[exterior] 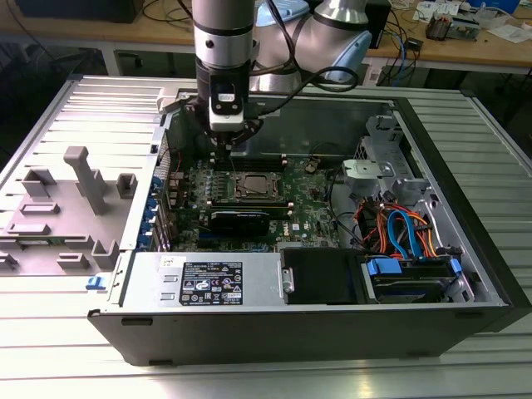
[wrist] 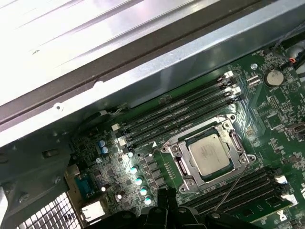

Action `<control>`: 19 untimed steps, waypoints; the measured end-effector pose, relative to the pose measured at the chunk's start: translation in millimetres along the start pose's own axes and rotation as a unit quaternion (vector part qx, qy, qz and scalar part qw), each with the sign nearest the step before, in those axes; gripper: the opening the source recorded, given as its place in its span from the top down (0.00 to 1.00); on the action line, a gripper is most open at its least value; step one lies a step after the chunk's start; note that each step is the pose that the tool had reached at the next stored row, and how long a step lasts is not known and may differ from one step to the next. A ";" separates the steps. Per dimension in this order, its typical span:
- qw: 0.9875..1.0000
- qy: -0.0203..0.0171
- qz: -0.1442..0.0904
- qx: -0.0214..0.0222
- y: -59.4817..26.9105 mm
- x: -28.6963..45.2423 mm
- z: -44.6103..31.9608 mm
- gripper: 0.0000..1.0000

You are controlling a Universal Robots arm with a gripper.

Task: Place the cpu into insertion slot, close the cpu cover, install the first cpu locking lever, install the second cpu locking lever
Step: 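Install the first cpu locking lever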

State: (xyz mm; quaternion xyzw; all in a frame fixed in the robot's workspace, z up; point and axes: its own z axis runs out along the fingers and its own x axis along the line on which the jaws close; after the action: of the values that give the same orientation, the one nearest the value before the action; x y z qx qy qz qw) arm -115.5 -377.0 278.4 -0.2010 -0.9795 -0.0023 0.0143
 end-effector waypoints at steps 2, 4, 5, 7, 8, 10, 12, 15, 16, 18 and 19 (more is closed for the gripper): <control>1.000 0.000 -0.017 0.000 0.0 0.0 0.1 0.89; 0.999 0.000 -0.039 0.001 0.0 0.0 0.3 0.89; 0.999 0.000 -0.044 0.001 0.0 0.1 0.3 0.89; 0.999 0.000 -0.047 0.001 -0.8 2.0 0.4 0.89; 0.999 0.000 -0.047 0.001 -1.3 3.0 0.4 0.89; 0.999 0.000 -0.047 0.001 -1.9 4.6 0.4 0.89; 0.999 0.000 -0.047 0.001 -2.4 5.7 0.5 0.89; 0.999 0.000 -0.047 0.001 -2.4 5.7 0.5 0.89; 0.999 0.000 -0.047 0.001 -2.4 5.7 0.5 0.89; 0.999 0.000 -0.047 0.001 -2.4 5.7 0.5 0.89; 0.999 0.000 -0.047 0.001 -2.4 5.7 0.5 0.89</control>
State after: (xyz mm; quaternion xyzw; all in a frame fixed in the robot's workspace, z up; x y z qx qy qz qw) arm -121.7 -376.9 278.1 -0.1544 -0.9879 -0.0020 0.0144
